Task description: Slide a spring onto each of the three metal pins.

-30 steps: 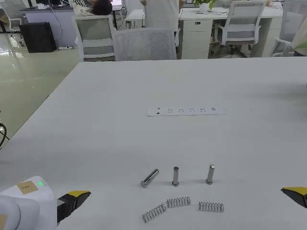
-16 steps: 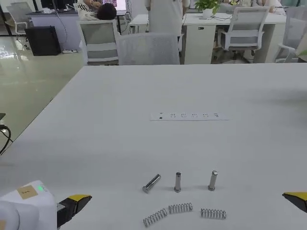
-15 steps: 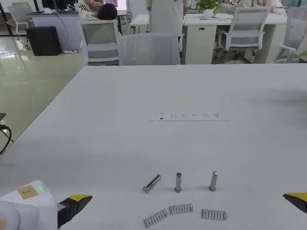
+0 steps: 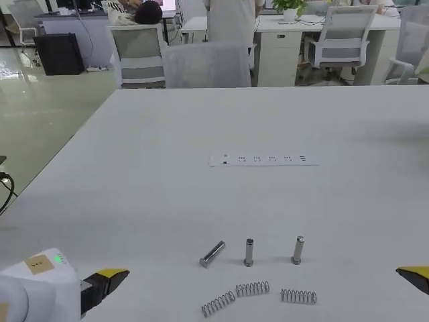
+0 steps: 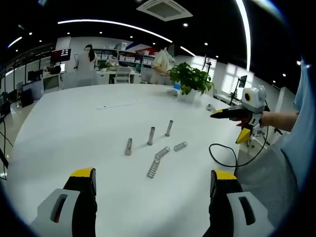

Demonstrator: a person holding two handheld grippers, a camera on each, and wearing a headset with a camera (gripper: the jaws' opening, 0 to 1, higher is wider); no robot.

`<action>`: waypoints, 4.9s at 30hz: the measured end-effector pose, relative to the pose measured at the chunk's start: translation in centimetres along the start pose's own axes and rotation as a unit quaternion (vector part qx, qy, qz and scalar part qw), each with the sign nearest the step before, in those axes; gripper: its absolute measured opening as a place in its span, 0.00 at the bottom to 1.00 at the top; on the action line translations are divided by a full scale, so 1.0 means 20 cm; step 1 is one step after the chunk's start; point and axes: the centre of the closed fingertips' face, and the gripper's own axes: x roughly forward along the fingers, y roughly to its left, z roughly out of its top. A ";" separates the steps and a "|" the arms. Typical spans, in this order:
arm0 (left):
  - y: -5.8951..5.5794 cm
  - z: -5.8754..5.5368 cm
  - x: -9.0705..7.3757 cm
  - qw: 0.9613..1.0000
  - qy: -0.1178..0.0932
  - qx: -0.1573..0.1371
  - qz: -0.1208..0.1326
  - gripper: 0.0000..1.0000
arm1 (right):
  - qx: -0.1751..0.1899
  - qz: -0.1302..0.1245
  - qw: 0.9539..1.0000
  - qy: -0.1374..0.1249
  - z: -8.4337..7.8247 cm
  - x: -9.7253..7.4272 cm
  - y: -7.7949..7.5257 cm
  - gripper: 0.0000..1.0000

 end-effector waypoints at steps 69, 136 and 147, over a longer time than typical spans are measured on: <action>0.11 0.08 0.22 0.994 0.076 0.069 -0.043 0.88 | 0.005 -0.007 1.000 0.007 -0.07 -0.02 -0.06 0.98; 0.28 0.12 0.75 0.977 0.183 0.109 -0.028 0.32 | 0.027 0.000 0.999 0.019 -0.16 0.02 -0.04 0.98; 0.30 0.11 0.80 0.973 0.201 0.108 -0.023 0.23 | 0.031 -0.003 0.999 0.017 -0.16 0.02 -0.04 0.97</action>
